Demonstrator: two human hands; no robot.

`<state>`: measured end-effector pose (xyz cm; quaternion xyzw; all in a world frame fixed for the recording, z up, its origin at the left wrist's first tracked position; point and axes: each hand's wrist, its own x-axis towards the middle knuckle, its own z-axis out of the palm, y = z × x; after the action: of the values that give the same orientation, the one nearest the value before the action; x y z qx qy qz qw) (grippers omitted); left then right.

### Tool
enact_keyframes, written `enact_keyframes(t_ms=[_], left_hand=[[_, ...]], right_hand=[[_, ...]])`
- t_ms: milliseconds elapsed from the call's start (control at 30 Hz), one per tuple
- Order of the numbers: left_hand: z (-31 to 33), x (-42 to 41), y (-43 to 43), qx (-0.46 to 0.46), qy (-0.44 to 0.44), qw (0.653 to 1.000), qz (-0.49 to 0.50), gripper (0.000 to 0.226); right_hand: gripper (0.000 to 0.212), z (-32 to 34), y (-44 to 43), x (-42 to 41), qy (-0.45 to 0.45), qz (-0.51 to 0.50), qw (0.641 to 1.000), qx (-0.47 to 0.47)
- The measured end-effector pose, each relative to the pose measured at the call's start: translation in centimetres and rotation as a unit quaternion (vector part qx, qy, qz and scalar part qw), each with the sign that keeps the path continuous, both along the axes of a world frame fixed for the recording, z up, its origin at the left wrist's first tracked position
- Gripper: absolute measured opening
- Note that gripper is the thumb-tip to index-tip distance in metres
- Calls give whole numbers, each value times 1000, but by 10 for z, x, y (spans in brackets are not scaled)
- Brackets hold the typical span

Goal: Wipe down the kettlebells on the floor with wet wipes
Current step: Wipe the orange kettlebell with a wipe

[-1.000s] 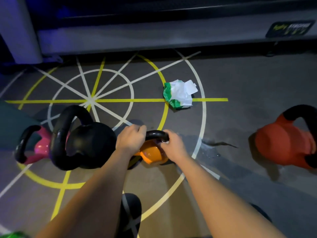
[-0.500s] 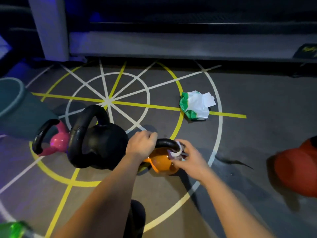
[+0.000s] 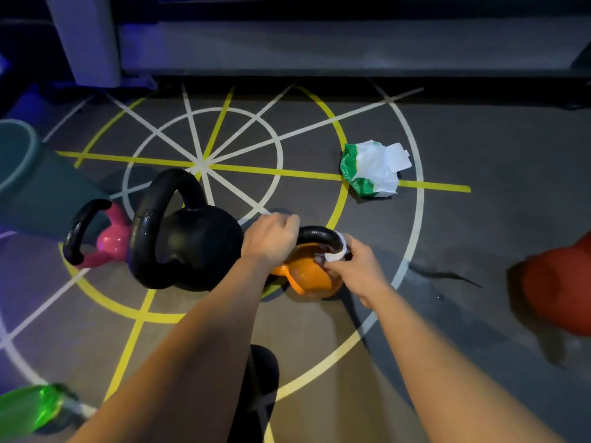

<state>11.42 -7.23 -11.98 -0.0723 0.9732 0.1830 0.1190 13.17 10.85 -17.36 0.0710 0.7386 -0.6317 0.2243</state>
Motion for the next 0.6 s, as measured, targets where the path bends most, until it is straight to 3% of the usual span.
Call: enact_keyframes(t_ms=[100,200,300,367,500,600], left_hand=[[0,-4,12,17,5,1000,11,35],[3,-1,27,39,19,999,20,41],[6,-1,42,29,27,999,0,43],[7,-3,50,16,31,999,-16,44],[6,-2,53,11,40,999,-31,44],[8,-5,42,31,31,999,-30,44]], right_hand=[[26,-6,-15,4,42,-71,990,119],[23,-5,-24,11,30,-171,967,186],[24,-5,-24,15,-7,-241,952,189],[21,-8,-16,15,-21,-258,956,136],[24,-9,17,6,-59,-125,990,-1],[27,-8,29,-3,-73,11,997,15]])
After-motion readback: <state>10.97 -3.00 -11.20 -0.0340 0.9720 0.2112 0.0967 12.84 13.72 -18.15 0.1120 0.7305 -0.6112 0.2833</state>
